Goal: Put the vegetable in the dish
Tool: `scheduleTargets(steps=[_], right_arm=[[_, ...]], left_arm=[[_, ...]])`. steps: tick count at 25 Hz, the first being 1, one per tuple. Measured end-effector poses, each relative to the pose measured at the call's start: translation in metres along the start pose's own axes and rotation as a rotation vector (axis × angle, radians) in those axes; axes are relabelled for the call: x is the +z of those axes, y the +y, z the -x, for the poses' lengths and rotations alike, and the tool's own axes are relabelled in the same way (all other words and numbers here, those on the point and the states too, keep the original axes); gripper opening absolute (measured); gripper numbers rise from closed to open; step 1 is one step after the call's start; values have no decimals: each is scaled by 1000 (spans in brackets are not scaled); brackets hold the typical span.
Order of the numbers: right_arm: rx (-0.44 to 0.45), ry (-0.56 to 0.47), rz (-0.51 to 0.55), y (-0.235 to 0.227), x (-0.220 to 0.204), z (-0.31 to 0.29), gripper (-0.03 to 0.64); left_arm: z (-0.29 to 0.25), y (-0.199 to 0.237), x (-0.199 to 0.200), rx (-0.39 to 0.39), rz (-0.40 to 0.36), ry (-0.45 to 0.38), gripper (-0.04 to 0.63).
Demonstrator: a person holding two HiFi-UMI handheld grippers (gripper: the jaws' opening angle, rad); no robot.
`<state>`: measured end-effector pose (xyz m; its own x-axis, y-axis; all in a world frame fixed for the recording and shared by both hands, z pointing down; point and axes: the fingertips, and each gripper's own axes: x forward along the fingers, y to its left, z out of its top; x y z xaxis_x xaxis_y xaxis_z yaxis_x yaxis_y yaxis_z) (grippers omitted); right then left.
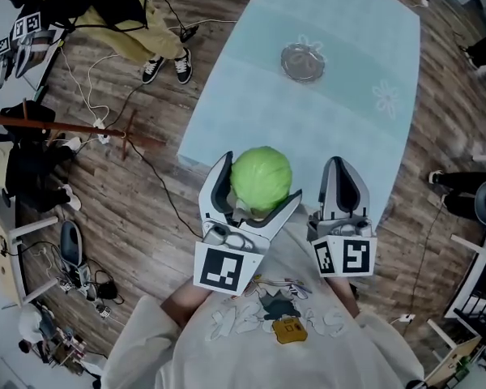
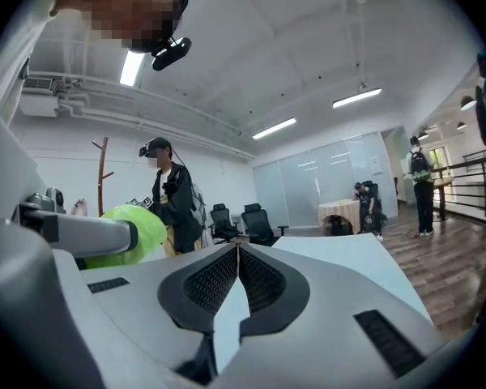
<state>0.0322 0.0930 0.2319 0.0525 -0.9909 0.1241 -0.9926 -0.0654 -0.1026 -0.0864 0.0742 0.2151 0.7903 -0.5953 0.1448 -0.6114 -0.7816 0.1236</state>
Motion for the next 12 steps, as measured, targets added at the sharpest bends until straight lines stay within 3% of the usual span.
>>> scheduleTargets(steps=[12], right_arm=[[81,56,-13,-57,-5,-60,23]], left_arm=[[-92,4,5,27,-3,32,511]])
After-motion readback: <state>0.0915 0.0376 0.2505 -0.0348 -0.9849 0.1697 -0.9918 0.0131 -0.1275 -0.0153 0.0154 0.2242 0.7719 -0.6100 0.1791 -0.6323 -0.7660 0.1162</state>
